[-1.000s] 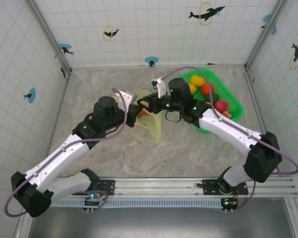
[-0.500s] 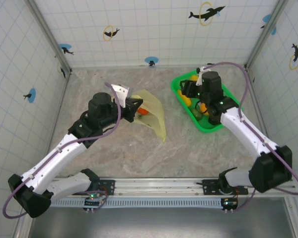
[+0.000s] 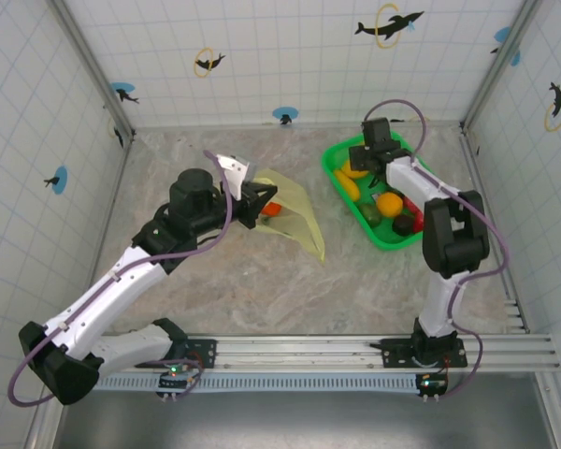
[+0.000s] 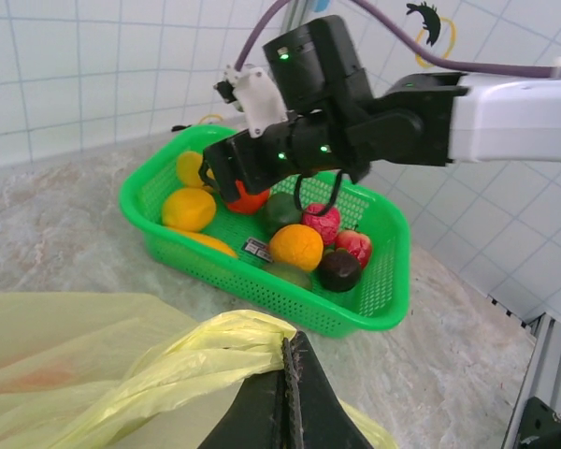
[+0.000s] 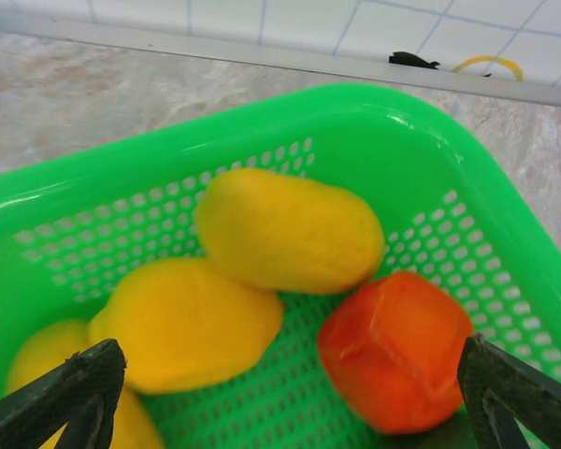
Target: Place the fake fruits into the plastic bag and tie a complex knot
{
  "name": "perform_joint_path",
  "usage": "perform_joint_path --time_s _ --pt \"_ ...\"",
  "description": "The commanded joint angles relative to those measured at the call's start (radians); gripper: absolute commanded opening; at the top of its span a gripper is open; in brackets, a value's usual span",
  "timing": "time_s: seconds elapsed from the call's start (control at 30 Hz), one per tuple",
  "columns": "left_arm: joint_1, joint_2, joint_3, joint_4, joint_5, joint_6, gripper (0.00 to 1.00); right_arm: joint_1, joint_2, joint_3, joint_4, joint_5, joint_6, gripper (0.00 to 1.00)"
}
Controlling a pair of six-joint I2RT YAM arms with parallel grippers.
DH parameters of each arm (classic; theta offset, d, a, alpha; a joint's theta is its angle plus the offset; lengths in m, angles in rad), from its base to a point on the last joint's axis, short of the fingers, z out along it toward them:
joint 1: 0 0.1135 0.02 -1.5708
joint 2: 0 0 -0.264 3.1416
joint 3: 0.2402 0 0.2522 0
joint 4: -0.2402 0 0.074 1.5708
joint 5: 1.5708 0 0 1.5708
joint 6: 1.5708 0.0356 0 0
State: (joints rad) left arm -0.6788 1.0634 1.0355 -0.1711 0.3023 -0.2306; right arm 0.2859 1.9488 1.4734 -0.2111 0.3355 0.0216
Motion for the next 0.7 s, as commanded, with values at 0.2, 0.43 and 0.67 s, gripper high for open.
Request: perform_joint_path --time_s 0.2,0.43,0.67 --pt "0.005 0.022 0.016 -0.011 0.022 0.041 0.0 -0.057 0.199 0.188 0.037 -0.086 -0.061 0.93" --pt "0.005 0.05 0.015 -0.016 0.035 0.034 0.0 -0.086 0.309 0.335 0.021 -0.108 -0.041 0.87" --pt "0.005 0.056 0.012 -0.017 0.044 0.027 0.0 -0.102 0.39 0.373 -0.01 -0.161 -0.003 0.8"
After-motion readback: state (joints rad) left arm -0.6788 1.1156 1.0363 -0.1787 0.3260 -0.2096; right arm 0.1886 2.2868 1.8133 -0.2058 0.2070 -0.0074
